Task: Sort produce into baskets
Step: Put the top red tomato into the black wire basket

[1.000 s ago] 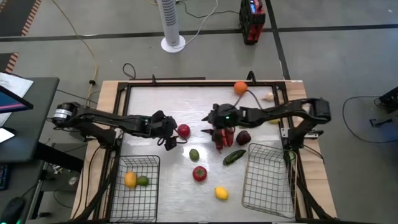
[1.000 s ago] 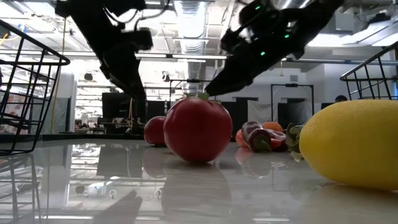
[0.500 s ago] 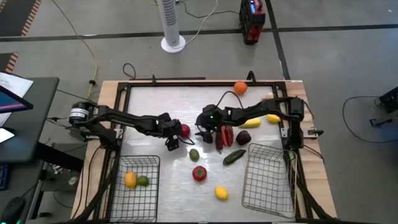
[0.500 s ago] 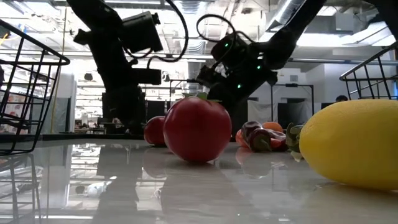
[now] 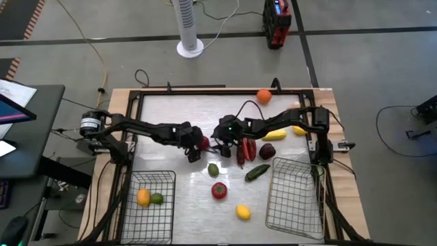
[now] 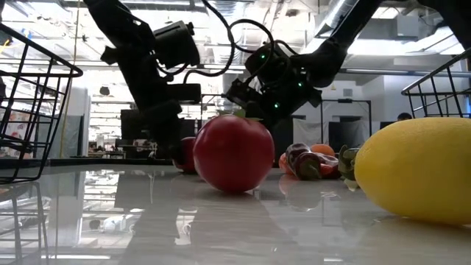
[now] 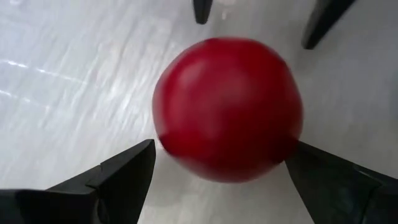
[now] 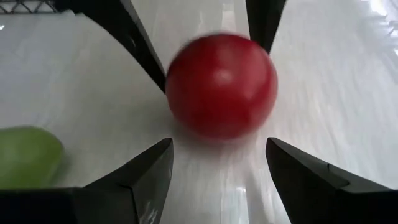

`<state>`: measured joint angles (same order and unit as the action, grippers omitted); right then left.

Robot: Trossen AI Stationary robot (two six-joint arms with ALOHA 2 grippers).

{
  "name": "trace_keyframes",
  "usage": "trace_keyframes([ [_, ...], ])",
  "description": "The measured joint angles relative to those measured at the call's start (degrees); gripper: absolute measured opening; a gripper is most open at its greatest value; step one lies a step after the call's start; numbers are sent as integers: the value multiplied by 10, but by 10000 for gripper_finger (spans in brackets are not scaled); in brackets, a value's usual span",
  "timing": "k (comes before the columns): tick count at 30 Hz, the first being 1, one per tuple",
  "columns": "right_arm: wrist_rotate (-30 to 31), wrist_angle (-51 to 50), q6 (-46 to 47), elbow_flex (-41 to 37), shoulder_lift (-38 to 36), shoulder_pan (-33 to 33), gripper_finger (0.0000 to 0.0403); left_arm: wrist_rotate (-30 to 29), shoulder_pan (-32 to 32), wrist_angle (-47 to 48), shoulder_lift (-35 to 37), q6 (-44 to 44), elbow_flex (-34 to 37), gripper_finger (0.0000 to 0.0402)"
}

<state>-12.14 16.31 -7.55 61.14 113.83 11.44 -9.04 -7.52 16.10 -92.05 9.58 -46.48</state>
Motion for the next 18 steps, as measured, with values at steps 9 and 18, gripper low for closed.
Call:
trace_keyframes([
  [9, -2, -9, 0, 0, 0, -9, 286, 43, -7, -60, 0, -2, 0, 344],
  [18, -6, 0, 0, 0, 0, -10, 286, 42, -7, -81, 0, -12, 0, 364],
])
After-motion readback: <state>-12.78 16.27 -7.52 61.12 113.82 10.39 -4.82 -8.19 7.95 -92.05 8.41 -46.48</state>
